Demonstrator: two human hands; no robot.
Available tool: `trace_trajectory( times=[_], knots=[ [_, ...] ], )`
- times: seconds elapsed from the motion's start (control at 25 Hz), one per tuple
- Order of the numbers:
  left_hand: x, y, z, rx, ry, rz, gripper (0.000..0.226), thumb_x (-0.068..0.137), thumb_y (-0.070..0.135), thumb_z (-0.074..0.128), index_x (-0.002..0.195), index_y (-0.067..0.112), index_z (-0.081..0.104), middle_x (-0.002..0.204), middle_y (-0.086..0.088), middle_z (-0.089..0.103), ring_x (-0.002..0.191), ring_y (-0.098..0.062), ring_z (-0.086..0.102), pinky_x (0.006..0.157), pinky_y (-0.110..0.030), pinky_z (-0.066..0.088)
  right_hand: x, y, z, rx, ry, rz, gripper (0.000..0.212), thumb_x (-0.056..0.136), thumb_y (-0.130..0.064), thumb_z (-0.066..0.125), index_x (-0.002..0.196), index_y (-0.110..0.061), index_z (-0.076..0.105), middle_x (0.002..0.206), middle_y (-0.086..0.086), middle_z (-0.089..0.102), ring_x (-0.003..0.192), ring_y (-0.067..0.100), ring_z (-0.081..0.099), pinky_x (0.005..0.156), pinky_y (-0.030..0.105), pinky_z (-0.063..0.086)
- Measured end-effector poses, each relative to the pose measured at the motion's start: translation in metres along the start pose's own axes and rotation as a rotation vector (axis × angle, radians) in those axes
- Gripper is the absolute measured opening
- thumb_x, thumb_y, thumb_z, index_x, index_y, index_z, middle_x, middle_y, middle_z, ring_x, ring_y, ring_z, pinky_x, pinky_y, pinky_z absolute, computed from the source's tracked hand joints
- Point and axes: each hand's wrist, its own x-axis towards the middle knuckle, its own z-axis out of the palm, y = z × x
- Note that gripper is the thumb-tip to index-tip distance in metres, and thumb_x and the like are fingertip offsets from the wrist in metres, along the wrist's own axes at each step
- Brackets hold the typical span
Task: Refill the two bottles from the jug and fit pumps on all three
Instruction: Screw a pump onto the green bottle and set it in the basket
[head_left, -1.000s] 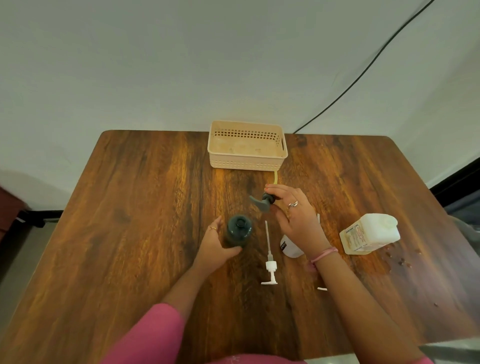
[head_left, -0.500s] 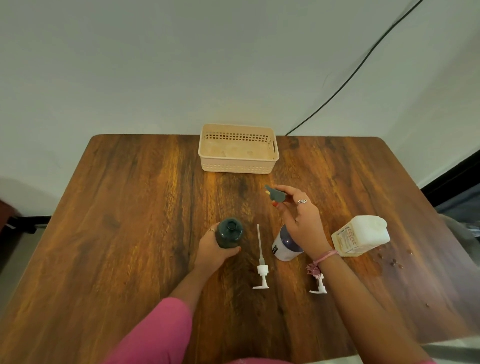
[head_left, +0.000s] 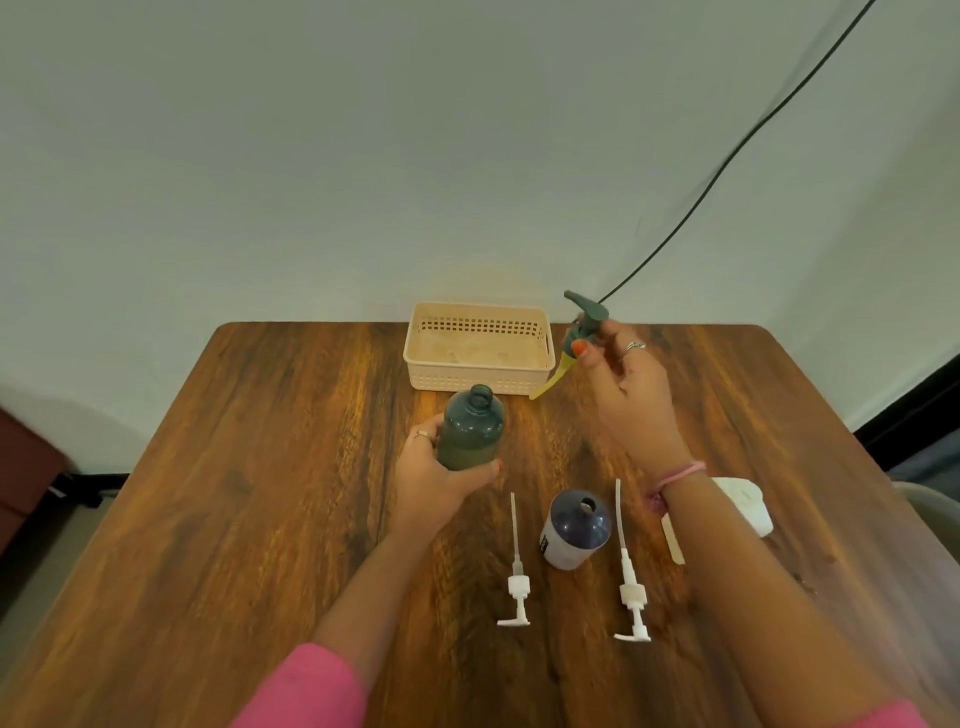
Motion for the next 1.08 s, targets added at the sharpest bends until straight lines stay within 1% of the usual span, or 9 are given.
trace_trajectory(
  times=[0.08, 0.2, 0.24, 0.48, 0.6, 0.72, 0.8, 0.92, 1.08],
  knots=[
    [0.000, 0.024, -0.002, -0.054, 0.000, 0.002, 0.063, 0.056, 0.027, 0.089, 0.101, 0.043, 0.048, 0.111, 0.011, 0.060, 0.099, -0.007, 0.058, 0.076, -0.023, 0.050, 0.019, -0.017, -0.011, 0.009, 0.030, -0.065, 0.032, 0.095, -0.021, 0.052, 0.127, -0.011, 0.055, 0.112, -0.004, 0.065, 0.104, 0.001, 0.060, 0.086, 0.013, 0.047],
    [0.002, 0.056, -0.002, -0.125, -0.003, 0.043, 0.057, 0.057, 0.023, 0.089, 0.096, 0.042, 0.052, 0.108, 0.012, 0.062, 0.100, -0.006, 0.059, 0.082, -0.028, 0.052, 0.046, -0.046, -0.027, 0.083, 0.068, -0.136, 0.030, 0.095, -0.028, 0.053, 0.123, -0.018, 0.056, 0.110, 0.000, 0.067, 0.105, 0.015, 0.064, 0.092, 0.036, 0.052],
    [0.003, 0.065, -0.002, -0.137, 0.002, 0.060, 0.056, 0.058, 0.022, 0.090, 0.095, 0.041, 0.053, 0.107, 0.014, 0.063, 0.100, -0.006, 0.059, 0.084, -0.028, 0.052, 0.054, -0.056, -0.031, 0.108, 0.077, -0.154, 0.029, 0.095, -0.028, 0.053, 0.122, -0.019, 0.057, 0.109, 0.002, 0.068, 0.104, 0.016, 0.065, 0.092, 0.039, 0.052],
    [0.007, 0.104, 0.000, -0.090, 0.042, 0.150, 0.068, 0.058, 0.030, 0.089, 0.115, 0.030, 0.053, 0.109, 0.013, 0.060, 0.101, -0.005, 0.056, 0.086, -0.032, 0.053, 0.089, -0.109, -0.057, 0.310, 0.135, -0.197, 0.029, 0.096, -0.021, 0.053, 0.120, -0.007, 0.060, 0.101, 0.005, 0.070, 0.093, 0.009, 0.066, 0.078, 0.020, 0.052],
    [0.006, 0.117, 0.001, -0.095, 0.057, 0.179, 0.068, 0.058, 0.028, 0.089, 0.116, 0.028, 0.055, 0.106, 0.015, 0.060, 0.100, -0.004, 0.056, 0.084, -0.031, 0.053, 0.099, -0.125, -0.067, 0.343, 0.137, -0.223, 0.029, 0.096, -0.023, 0.053, 0.120, -0.008, 0.061, 0.099, 0.003, 0.071, 0.094, 0.014, 0.066, 0.080, 0.023, 0.054],
    [0.005, 0.125, 0.003, -0.090, 0.062, 0.207, 0.063, 0.060, 0.024, 0.088, 0.109, 0.033, 0.050, 0.100, 0.023, 0.054, 0.093, 0.003, 0.054, 0.077, -0.025, 0.051, 0.104, -0.131, -0.071, 0.374, 0.125, -0.227, 0.031, 0.096, -0.026, 0.053, 0.120, -0.008, 0.062, 0.100, 0.005, 0.071, 0.096, 0.022, 0.065, 0.083, 0.027, 0.054],
    [0.005, 0.128, 0.005, -0.076, 0.064, 0.211, 0.064, 0.061, 0.023, 0.088, 0.109, 0.034, 0.046, 0.098, 0.024, 0.051, 0.091, 0.004, 0.052, 0.076, -0.023, 0.049, 0.105, -0.133, -0.072, 0.397, 0.112, -0.217, 0.031, 0.096, -0.025, 0.053, 0.120, -0.009, 0.061, 0.100, 0.005, 0.071, 0.097, 0.022, 0.065, 0.082, 0.025, 0.054],
    [0.006, 0.129, 0.008, -0.073, 0.078, 0.202, 0.067, 0.059, 0.025, 0.088, 0.114, 0.031, 0.050, 0.103, 0.016, 0.055, 0.097, -0.005, 0.055, 0.081, -0.029, 0.054, 0.105, -0.134, -0.071, 0.400, 0.092, -0.214, 0.028, 0.096, -0.025, 0.053, 0.118, -0.011, 0.062, 0.099, 0.004, 0.071, 0.096, 0.021, 0.065, 0.082, 0.026, 0.054],
    [0.006, 0.132, 0.010, -0.095, 0.087, 0.203, 0.071, 0.058, 0.026, 0.089, 0.118, 0.029, 0.051, 0.110, 0.011, 0.056, 0.105, -0.011, 0.056, 0.085, -0.034, 0.056, 0.104, -0.136, -0.070, 0.350, 0.070, -0.226, 0.029, 0.096, -0.023, 0.053, 0.119, -0.009, 0.062, 0.098, 0.003, 0.071, 0.089, 0.011, 0.065, 0.081, 0.023, 0.054]
  ],
)
